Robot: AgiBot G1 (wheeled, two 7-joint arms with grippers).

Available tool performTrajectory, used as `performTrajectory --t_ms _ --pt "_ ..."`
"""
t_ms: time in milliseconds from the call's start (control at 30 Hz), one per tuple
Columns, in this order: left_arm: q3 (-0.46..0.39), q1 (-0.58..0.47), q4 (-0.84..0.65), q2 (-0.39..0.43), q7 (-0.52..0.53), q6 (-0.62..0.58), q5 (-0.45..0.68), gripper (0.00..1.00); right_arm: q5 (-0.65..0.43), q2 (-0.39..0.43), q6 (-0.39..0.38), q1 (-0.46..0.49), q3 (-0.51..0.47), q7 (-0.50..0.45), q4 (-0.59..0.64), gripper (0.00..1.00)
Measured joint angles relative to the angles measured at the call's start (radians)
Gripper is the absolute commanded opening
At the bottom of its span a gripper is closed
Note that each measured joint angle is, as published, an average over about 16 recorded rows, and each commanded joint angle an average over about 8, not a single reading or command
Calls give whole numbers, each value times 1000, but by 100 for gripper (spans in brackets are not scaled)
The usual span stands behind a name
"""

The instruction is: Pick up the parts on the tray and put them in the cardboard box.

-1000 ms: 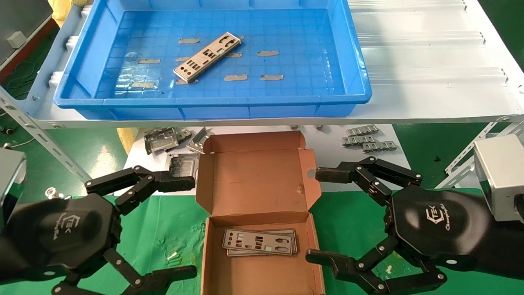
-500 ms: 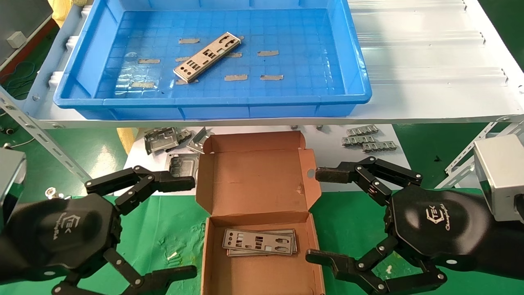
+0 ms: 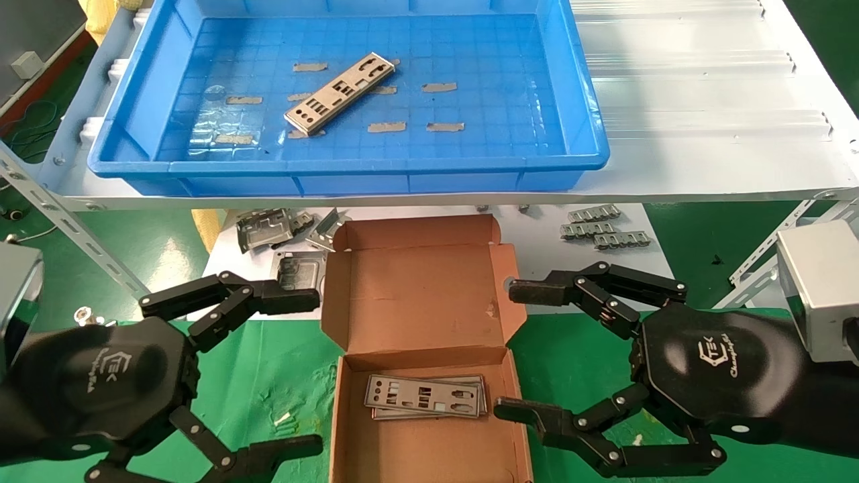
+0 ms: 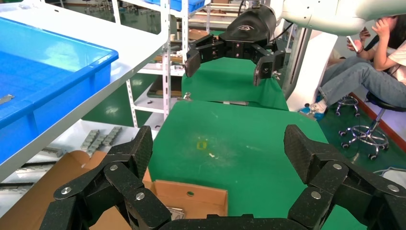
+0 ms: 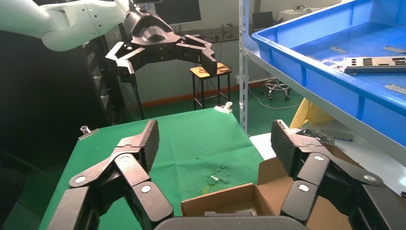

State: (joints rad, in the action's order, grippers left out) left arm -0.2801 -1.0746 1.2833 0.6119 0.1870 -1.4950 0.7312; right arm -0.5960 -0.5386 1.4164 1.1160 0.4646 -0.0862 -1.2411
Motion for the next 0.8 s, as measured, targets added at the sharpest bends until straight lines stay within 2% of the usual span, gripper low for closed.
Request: performTrajectory --t_ms 800 --pt "0 0 0 0 0 0 0 100 0 0 0 0 0 0 0 0"
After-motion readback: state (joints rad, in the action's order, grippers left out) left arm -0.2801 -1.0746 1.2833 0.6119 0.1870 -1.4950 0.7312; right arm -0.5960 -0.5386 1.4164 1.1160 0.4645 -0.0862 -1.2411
